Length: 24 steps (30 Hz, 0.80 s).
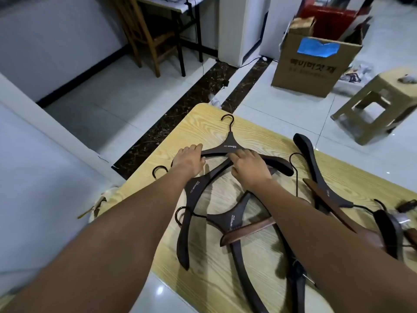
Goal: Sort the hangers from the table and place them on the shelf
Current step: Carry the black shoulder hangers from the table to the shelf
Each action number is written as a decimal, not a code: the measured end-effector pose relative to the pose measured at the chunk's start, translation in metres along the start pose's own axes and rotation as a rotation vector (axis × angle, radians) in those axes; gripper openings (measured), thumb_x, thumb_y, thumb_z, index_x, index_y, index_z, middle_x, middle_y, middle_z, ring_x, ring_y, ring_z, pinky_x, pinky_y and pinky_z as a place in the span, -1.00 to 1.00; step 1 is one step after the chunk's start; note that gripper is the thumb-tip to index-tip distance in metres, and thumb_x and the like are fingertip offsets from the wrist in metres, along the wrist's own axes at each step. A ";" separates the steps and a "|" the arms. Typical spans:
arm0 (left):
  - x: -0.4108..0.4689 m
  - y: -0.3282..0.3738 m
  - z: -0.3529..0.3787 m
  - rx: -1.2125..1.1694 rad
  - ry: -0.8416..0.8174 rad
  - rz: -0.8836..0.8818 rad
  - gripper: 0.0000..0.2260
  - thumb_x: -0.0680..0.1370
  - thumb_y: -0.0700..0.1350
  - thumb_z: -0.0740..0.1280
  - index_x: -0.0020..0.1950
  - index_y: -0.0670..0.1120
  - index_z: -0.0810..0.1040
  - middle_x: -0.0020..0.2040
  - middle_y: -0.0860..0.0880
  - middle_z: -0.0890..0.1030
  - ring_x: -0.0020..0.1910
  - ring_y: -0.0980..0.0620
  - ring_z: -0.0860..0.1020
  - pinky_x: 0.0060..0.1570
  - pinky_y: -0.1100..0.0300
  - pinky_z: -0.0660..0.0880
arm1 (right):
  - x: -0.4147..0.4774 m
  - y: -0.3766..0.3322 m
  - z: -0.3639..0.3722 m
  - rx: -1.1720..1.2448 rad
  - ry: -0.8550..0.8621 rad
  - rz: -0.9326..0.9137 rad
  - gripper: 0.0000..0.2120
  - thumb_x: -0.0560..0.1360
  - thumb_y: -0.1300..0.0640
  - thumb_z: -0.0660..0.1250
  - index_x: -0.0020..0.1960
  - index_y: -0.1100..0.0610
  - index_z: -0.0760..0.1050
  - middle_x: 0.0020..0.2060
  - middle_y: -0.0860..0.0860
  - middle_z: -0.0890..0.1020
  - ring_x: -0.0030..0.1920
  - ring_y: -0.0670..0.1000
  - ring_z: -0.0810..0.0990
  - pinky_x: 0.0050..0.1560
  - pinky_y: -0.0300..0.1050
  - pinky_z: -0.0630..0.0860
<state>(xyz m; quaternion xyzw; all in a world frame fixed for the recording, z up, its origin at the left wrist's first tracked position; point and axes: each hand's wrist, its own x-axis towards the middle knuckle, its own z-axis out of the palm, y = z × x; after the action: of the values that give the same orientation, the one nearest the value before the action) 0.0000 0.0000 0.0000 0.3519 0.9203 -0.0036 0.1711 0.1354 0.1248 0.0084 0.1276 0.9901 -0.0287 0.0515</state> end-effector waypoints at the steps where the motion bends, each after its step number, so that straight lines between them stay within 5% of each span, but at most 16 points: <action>1: 0.004 -0.001 0.001 0.003 -0.012 -0.003 -0.57 0.63 -0.03 0.07 0.49 -0.10 0.13 0.40 -0.13 0.34 0.34 -0.15 0.34 0.34 0.03 0.23 | 0.006 -0.002 0.005 -0.031 -0.036 -0.029 -0.56 0.58 0.10 0.16 0.45 0.07 0.24 0.30 0.08 0.42 0.31 0.12 0.36 0.33 -0.02 0.25; 9: 0.043 -0.017 0.023 0.022 -0.026 0.036 -0.57 0.63 -0.02 0.07 0.48 -0.11 0.14 0.40 -0.12 0.34 0.35 -0.13 0.33 0.34 0.04 0.22 | 0.045 -0.012 0.043 -0.166 -0.196 -0.179 -0.47 0.58 0.12 0.21 0.50 0.06 0.12 0.44 0.07 0.27 0.46 0.11 0.18 0.45 0.04 0.08; 24: 0.084 -0.019 0.041 0.075 -0.106 0.100 -0.60 0.63 0.02 0.11 0.42 -0.12 0.25 0.34 -0.12 0.39 0.32 -0.13 0.35 0.29 0.02 0.24 | 0.061 -0.017 0.070 -0.322 -0.178 -0.198 -0.70 0.50 0.17 0.28 0.23 0.16 0.47 0.20 0.11 0.46 0.24 0.14 0.40 0.27 -0.02 0.26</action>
<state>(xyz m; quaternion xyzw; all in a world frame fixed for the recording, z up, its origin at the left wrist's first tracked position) -0.0578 0.0348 -0.0679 0.4030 0.8903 -0.0484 0.2063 0.0794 0.1183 -0.0671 0.0170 0.9812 0.1136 0.1552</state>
